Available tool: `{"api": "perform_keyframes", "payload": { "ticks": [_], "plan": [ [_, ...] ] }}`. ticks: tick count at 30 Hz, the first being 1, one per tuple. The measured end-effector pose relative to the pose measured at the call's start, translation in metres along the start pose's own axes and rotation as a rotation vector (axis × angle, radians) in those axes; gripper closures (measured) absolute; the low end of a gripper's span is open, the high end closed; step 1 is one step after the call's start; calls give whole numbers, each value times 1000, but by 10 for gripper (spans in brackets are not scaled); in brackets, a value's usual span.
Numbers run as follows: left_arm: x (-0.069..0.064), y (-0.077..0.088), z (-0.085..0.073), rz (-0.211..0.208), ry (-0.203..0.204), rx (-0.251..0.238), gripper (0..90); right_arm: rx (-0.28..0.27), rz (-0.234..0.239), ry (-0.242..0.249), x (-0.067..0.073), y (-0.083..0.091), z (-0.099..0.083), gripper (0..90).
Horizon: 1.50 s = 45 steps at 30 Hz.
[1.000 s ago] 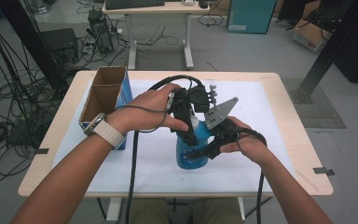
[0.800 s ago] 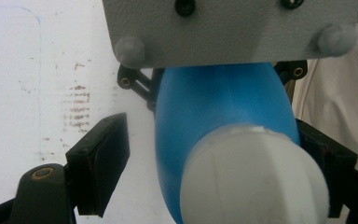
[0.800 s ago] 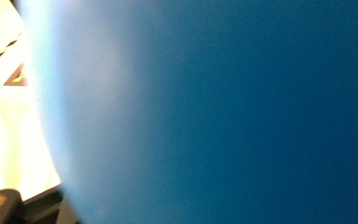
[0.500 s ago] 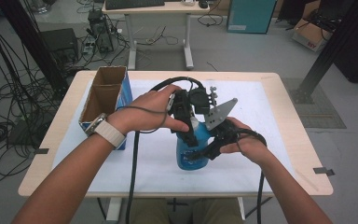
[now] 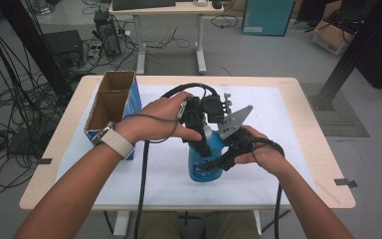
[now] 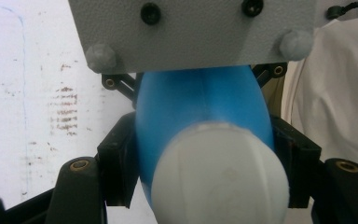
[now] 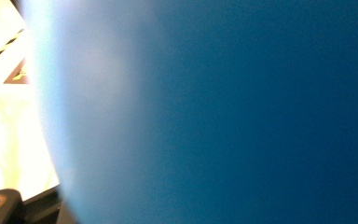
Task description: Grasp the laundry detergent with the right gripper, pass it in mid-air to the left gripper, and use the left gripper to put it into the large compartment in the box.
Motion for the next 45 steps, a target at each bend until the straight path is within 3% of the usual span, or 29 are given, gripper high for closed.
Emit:
{"api": "perform_keyframes", "payload": {
  "ticks": [7, 9, 13, 45],
  "plan": [
    [0, -2, -1, 0, 8, 8, 368, 5, 6, -1, 0, -2, -1, 430],
    [0, -2, 0, 1, 9, 8, 369, 17, -5, 32, -3, -1, -1, 430],
    [0, -1, -1, -4, 9, 6, 369, 6, 1, -2, -1, -2, 0, 430],
    [0, 0, -4, 2, 10, 3, 370, 19, -10, -2, 0, -1, 1, 430]
  ]
}}
Point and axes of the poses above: each handheld gripper's, and its own axes: y roughly backward along the jaws, z roughly out of its top, x roughly to its left, the point moved 2 cm from there along -y, roughly forward along the jaws, and after that the axes turned 12 degrees about x, right-handed, at the moved point
